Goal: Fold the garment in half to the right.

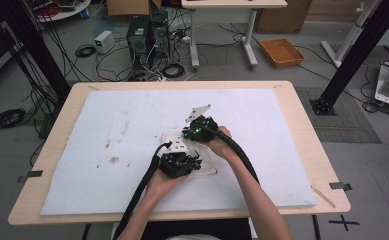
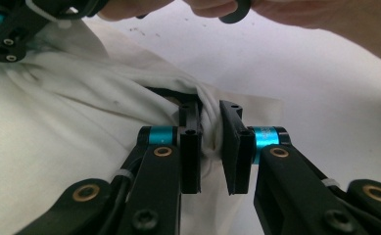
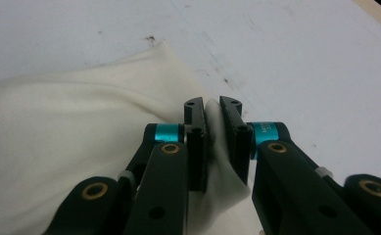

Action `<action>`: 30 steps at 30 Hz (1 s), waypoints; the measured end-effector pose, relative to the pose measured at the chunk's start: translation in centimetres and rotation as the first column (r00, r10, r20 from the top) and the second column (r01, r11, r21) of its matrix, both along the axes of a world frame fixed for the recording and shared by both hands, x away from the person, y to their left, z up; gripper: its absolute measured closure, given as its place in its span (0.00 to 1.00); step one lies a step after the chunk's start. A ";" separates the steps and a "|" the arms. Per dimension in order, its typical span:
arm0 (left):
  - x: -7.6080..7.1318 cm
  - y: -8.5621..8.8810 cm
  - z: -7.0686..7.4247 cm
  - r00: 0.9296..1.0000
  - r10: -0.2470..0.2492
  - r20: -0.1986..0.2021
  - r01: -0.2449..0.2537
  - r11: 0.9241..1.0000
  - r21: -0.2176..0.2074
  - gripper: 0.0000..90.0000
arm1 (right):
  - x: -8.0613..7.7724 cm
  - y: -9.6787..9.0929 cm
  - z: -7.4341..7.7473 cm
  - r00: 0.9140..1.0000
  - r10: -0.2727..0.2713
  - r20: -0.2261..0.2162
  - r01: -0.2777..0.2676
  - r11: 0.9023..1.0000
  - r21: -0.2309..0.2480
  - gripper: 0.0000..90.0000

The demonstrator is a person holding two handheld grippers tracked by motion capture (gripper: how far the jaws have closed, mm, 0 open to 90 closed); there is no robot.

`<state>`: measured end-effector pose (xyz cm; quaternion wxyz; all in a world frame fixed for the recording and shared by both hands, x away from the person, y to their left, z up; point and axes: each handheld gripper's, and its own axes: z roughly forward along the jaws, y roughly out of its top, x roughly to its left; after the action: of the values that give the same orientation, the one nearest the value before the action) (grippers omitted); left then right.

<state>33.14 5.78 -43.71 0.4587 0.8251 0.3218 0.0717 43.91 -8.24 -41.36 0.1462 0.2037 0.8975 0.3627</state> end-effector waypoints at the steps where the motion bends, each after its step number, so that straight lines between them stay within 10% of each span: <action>1: 0.0 -0.1 0.0 1.000 0.000 0.000 0.000 1.000 0.004 0.88 | 0.0 -0.1 -0.1 1.000 -0.008 -0.008 0.008 1.000 0.003 0.91; 30: -0.1 -2.6 -0.5 0.999 -0.031 0.021 0.030 0.999 0.039 0.87 | 0.5 -3.3 -1.2 0.986 -0.141 -0.095 0.146 0.988 0.047 0.82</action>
<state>33.01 3.21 -44.24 0.4471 0.8378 0.3029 0.0800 44.41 -11.57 -42.58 0.1251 0.2878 0.8762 0.3657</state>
